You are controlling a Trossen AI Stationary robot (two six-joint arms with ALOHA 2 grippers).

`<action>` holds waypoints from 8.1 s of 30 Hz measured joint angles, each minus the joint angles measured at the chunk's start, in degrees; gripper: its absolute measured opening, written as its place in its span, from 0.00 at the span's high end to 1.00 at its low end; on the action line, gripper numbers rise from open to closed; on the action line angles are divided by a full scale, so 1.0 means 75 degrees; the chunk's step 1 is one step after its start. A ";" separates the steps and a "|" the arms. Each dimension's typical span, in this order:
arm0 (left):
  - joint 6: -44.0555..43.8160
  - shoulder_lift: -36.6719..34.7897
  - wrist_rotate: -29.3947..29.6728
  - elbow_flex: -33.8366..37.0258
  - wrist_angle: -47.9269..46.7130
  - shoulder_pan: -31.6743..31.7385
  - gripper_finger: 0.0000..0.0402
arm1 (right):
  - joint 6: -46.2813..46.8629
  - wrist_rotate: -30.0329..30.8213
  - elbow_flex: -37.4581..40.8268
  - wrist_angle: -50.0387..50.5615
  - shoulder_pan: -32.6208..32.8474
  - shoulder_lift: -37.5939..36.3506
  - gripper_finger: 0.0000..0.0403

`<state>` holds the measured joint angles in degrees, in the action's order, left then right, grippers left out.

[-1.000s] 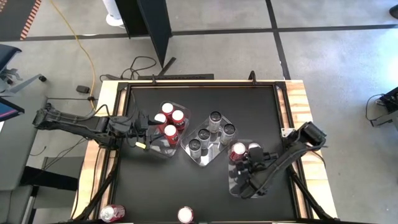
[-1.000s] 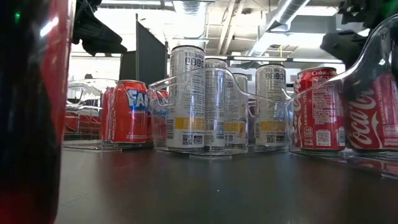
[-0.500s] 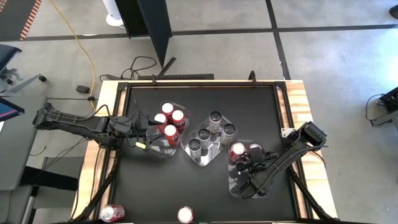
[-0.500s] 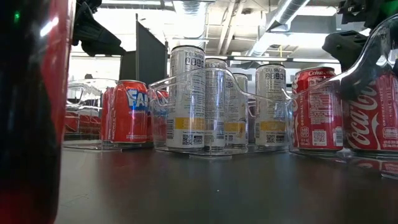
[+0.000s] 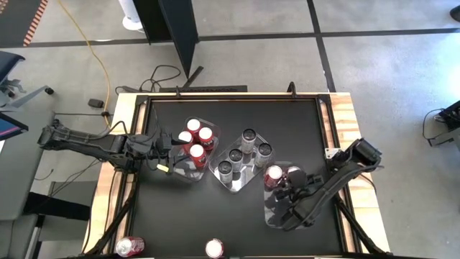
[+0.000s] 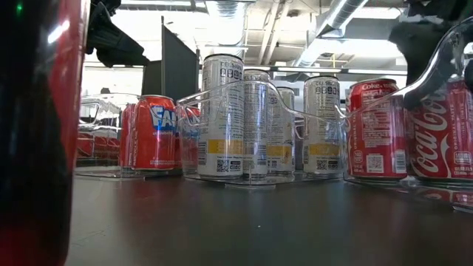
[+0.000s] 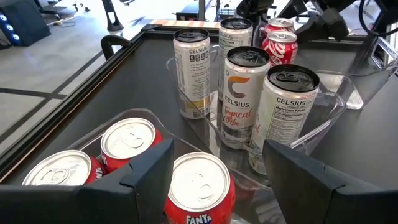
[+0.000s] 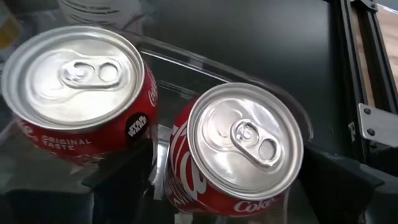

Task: Sort soda cans
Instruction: Put the red soda can into the right transparent bin

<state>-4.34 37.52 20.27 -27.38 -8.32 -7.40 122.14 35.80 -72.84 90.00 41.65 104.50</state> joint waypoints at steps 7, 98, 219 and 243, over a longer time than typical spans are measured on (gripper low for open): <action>0.0000 0.0000 0.0000 0.0000 0.0000 -0.0002 0.40 | -0.0897 0.0015 0.0000 0.0002 0.0023 -0.0402 0.03; -0.0518 -0.0003 -0.1661 0.0006 -0.0641 -0.0739 0.40 | -1.3956 -0.3065 -0.5508 -0.8958 -0.0962 0.3965 0.01; 0.0224 -0.0006 -0.1641 0.0006 -0.0851 -0.0737 0.40 | -0.3483 0.1582 -0.4297 -0.0002 0.0811 0.1014 0.27; 0.0207 -0.0005 -0.1641 0.0006 -0.0844 -0.0737 0.40 | -0.1062 0.1028 -0.1067 -0.2238 -0.0003 0.0966 0.27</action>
<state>-2.79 37.48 7.97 -27.33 -14.65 -12.93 114.17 43.51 -80.84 73.22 41.63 111.74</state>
